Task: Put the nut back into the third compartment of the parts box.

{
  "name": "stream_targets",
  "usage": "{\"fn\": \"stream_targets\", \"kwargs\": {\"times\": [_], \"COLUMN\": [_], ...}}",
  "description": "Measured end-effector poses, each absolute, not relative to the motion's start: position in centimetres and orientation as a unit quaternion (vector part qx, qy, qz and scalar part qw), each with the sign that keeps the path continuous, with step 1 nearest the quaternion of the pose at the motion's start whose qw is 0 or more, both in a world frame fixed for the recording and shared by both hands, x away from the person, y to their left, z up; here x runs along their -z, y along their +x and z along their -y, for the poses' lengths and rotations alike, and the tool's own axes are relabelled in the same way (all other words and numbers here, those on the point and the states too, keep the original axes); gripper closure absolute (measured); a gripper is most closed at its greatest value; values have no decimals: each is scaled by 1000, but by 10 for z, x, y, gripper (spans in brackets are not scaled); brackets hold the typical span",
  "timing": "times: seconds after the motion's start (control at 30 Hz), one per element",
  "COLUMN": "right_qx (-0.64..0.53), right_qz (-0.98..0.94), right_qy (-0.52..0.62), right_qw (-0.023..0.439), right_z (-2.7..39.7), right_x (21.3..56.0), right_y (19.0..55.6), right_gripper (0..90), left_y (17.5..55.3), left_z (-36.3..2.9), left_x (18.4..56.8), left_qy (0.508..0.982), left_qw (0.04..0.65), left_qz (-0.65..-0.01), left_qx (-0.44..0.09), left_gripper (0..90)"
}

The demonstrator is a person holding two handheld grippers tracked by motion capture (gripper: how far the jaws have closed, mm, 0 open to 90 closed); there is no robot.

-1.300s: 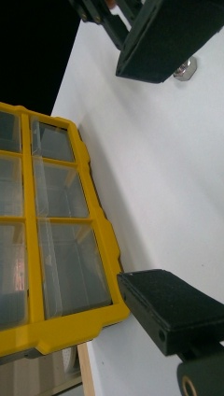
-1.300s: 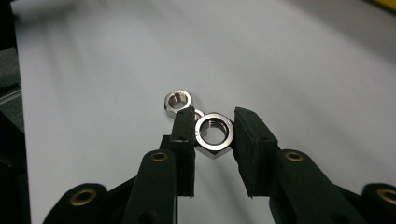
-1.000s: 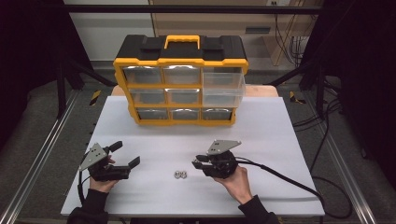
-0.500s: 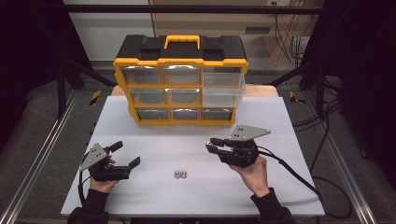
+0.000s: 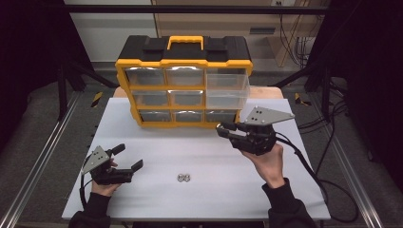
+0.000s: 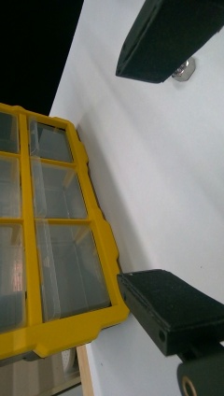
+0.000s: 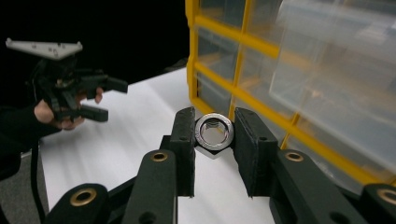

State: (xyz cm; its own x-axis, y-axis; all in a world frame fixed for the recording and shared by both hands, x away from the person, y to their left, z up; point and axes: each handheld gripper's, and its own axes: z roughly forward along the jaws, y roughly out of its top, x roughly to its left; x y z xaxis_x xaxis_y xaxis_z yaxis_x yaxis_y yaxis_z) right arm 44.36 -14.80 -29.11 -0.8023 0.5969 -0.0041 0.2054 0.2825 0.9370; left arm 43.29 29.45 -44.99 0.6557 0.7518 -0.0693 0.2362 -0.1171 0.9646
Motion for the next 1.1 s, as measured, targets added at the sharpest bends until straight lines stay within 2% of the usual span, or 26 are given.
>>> {"fn": "stream_targets", "kwargs": {"times": [0.5,0.8,1.1], "right_qx": [-548,-543,-513], "right_qz": [-762,-750,-753], "right_qy": [254,281,321], "right_qw": [232,251,258], "right_z": [144,145,151], "right_x": [225,208,208], "right_y": [454,480,514], "right_gripper": [701,701,701], "left_y": [433,433,433], "left_z": [-295,-294,-294], "left_x": [450,450,450], "left_qy": [713,712,711], "left_qw": [566,568,568], "left_qz": [-347,-346,-347], "left_qx": [-227,-227,-227], "left_gripper": [28,27,27]}}
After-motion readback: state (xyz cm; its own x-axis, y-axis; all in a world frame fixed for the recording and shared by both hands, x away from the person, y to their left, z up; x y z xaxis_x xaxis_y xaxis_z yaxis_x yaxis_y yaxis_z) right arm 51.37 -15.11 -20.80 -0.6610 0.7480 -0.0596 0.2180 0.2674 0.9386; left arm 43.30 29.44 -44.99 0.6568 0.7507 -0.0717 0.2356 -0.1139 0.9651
